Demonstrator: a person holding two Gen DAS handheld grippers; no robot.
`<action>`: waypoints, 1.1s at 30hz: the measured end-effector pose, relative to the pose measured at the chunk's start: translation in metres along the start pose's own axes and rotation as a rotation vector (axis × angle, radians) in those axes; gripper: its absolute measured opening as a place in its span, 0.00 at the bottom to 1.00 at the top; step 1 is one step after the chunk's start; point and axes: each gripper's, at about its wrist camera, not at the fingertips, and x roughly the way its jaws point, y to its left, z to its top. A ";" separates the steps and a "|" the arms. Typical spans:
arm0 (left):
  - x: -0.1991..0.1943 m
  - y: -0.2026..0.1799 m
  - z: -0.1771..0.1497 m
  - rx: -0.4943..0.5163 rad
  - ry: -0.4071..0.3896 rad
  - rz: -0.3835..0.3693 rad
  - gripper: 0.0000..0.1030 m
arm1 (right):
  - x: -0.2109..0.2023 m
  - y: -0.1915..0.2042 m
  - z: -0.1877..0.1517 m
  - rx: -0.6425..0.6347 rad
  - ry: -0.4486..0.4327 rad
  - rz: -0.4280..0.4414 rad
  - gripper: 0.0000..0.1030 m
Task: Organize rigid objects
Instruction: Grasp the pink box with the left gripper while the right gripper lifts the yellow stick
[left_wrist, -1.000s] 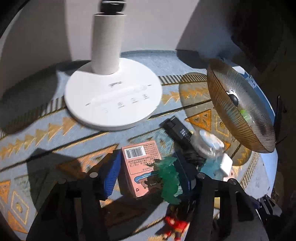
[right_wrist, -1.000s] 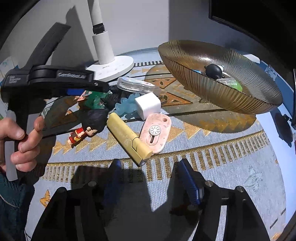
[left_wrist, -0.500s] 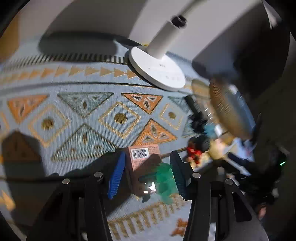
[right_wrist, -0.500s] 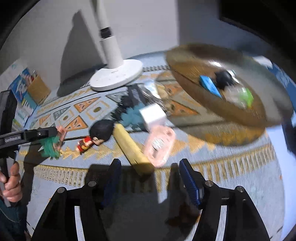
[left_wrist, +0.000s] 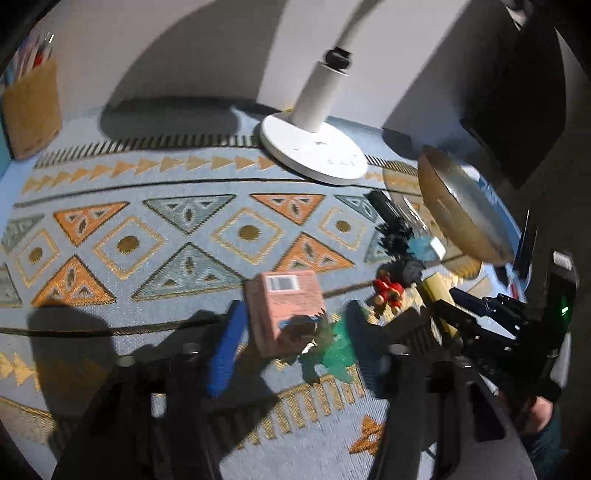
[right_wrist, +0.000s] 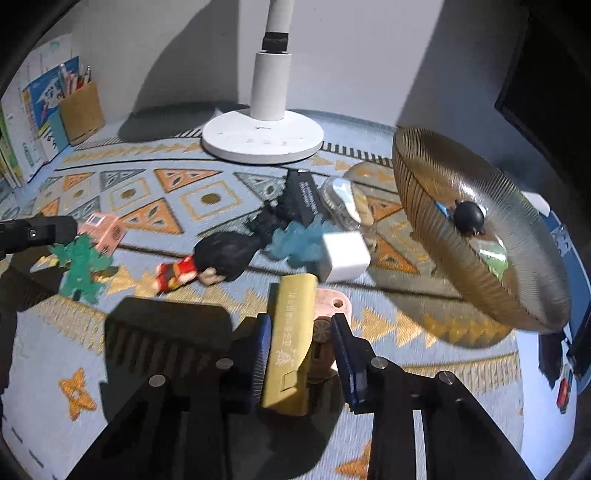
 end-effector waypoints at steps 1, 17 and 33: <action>0.001 -0.007 -0.001 0.025 -0.006 0.012 0.61 | -0.004 -0.002 -0.004 0.023 0.008 0.041 0.20; -0.007 -0.034 -0.011 0.141 -0.021 0.042 0.67 | -0.035 -0.028 -0.042 0.206 0.013 0.325 0.53; 0.029 -0.022 -0.003 0.093 0.027 0.181 0.38 | -0.013 0.019 -0.028 0.057 0.012 0.063 0.39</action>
